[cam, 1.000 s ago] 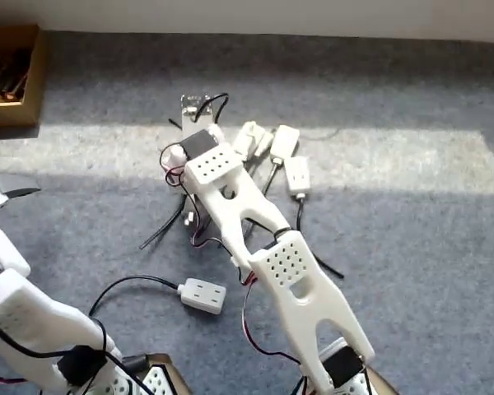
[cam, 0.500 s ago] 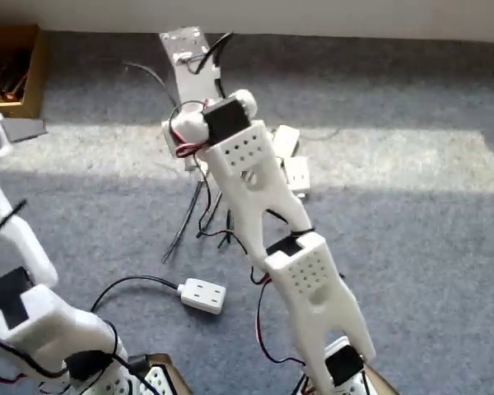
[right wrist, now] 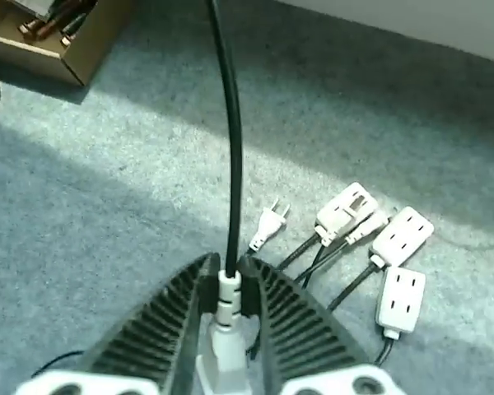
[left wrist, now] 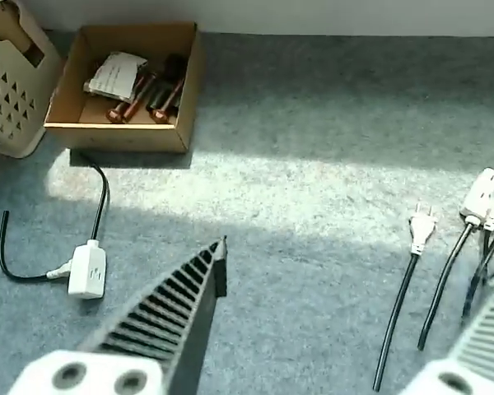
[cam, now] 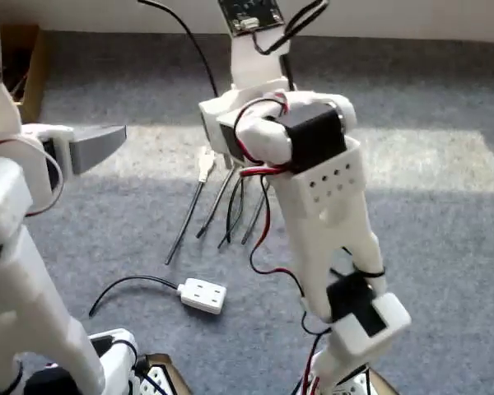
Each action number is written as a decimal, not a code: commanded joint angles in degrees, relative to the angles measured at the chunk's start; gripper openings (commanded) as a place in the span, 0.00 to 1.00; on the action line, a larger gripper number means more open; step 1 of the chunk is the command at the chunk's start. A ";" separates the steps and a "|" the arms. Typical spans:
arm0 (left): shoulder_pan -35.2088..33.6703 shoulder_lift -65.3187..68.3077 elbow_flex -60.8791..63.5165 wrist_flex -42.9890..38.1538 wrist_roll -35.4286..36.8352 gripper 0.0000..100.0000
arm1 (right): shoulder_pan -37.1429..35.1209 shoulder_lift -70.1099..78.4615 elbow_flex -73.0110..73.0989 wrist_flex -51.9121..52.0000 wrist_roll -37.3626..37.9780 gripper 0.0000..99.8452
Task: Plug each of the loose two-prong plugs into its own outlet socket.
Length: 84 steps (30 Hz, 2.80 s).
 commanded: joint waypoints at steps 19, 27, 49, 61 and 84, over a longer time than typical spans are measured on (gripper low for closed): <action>6.37 -71.43 80.75 -14.07 -6.24 0.47 | -9.54 -31.60 70.29 -34.33 -4.40 0.01; 6.37 -66.77 85.32 -30.24 -5.89 0.63 | -9.98 -31.69 65.27 -33.89 -4.57 0.01; 9.19 -66.86 96.66 -46.68 -5.71 0.62 | -11.65 -30.99 57.10 -29.49 -7.74 0.01; 14.55 -66.68 87.60 -42.46 0.70 0.62 | -8.48 -22.55 64.22 -41.63 -16.70 0.01; 11.74 -66.68 101.41 -51.87 2.02 0.62 | -10.15 -22.46 38.29 -10.59 -9.32 0.01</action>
